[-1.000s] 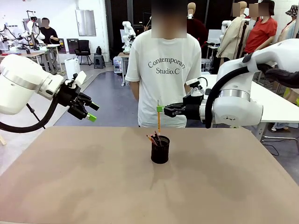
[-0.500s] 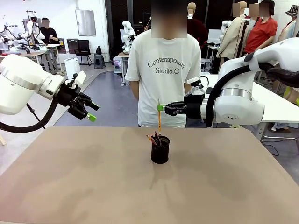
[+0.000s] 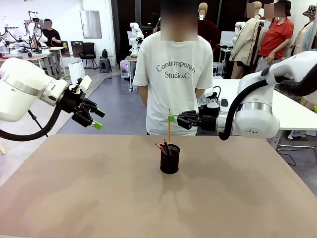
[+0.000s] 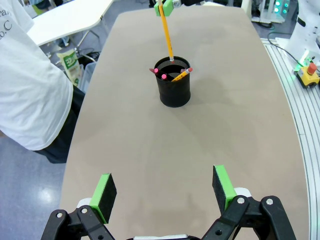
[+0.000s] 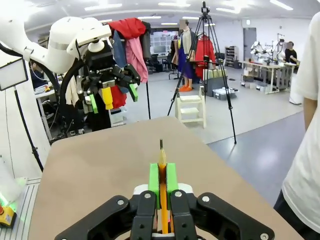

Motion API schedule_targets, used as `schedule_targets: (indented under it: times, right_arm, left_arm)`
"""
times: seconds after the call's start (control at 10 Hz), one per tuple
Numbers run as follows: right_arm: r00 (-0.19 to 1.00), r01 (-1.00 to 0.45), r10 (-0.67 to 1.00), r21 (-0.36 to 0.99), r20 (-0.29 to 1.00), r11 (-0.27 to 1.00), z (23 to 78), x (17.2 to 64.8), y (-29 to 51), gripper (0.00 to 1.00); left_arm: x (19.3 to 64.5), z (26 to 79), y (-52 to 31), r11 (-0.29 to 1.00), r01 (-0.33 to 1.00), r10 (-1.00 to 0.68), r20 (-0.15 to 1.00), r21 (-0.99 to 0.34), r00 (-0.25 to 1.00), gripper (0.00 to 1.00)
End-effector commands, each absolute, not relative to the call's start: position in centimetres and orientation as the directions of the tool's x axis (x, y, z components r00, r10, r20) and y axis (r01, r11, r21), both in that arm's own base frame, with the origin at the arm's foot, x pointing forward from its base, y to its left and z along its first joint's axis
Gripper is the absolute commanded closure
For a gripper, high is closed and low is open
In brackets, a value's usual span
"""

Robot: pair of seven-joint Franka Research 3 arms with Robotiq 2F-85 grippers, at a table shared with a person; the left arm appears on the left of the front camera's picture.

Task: Place the pens into the pen holder.
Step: Pick up a writing instrument from the table and place it into the Pen holder.

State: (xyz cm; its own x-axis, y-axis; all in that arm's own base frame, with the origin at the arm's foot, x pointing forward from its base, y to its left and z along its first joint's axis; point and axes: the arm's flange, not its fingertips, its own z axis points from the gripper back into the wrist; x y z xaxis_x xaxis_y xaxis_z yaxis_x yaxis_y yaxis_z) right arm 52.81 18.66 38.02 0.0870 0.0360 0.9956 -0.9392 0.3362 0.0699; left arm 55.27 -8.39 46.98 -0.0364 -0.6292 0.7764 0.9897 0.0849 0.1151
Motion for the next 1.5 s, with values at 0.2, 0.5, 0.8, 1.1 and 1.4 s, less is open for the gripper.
schedule_targets:
  times: [0.2, 0.5, 0.8, 1.1, 1.4]
  right_arm:
    - [0.035, -0.929, 0.096, -0.003, 0.995, 0.371, 36.4, 54.1, 19.6, 1.00]
    - [0.053, -0.931, 0.127, 0.003, 0.990, 0.365, 35.5, 53.9, 19.1, 1.00]
    - [0.075, -0.934, 0.155, 0.014, 0.985, 0.358, 34.7, 53.8, 18.5, 0.63]
    - [0.083, -0.934, 0.165, 0.018, 0.983, 0.357, 35.0, 53.9, 18.1, 0.06]
    - [0.078, -0.932, 0.166, 0.013, 0.983, 0.361, 35.1, 53.8, 17.7, 0.00]
  left_arm:
    - [55.1, 47.2, -8.2, 0.081, 0.991, -0.625, 0.780, 0.109, -0.035, 0.00]
    - [55.1, 47.2, -8.2, 0.081, 0.991, -0.625, 0.780, 0.109, -0.035, 0.00]
    - [55.1, 47.2, -8.2, 0.081, 0.991, -0.625, 0.780, 0.109, -0.035, 0.00]
    - [55.1, 47.2, -8.2, 0.081, 0.991, -0.625, 0.780, 0.109, -0.035, 0.00]
    - [55.1, 47.2, -8.2, 0.081, 0.991, -0.625, 0.780, 0.109, -0.035, 0.00]
